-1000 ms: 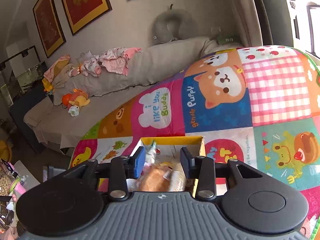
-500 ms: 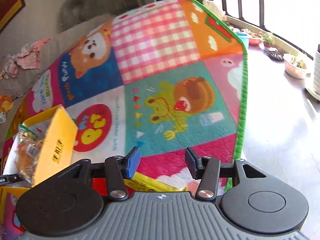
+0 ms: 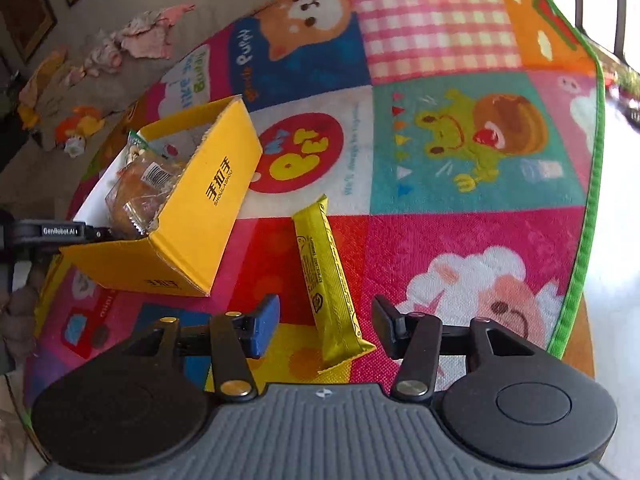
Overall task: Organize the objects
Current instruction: 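Reach the right gripper to the yellow snack bar and grasp it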
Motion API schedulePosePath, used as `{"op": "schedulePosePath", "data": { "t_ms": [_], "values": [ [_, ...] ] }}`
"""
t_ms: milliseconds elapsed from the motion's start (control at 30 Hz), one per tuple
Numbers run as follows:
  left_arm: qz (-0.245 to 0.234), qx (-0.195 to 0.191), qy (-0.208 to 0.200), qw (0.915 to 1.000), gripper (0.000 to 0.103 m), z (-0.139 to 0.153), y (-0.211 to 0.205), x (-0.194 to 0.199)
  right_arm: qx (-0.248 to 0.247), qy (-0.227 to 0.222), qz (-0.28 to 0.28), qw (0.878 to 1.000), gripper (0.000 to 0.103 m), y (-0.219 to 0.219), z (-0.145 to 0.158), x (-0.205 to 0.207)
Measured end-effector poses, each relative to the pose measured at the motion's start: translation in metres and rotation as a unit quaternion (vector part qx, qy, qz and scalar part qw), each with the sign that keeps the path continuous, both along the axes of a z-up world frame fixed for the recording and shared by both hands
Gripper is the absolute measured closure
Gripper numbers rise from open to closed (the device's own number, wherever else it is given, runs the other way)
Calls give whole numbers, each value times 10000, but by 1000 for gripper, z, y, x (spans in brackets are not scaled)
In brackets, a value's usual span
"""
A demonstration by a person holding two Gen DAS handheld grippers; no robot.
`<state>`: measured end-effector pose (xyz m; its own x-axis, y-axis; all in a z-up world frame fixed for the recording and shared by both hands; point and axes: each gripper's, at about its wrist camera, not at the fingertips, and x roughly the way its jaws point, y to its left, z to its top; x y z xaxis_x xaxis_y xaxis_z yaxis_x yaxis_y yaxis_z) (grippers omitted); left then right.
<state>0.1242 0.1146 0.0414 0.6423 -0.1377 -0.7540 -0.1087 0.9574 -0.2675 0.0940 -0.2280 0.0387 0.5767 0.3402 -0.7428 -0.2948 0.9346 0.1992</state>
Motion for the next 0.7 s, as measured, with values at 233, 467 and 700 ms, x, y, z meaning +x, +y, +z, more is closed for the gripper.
{"op": "schedulePosePath", "data": {
  "t_ms": [233,467,700],
  "values": [
    [-4,-1,0,10000,86,0,0,0,-478,-375,239,9979,46,26,2,7],
    [-4,-1,0,10000,86,0,0,0,-668,-359,187,9969,48,37,-16,28],
    [-38,-3,1,10000,86,0,-1,1,-443,18,403,9982,79,33,-14,18]
  ]
}}
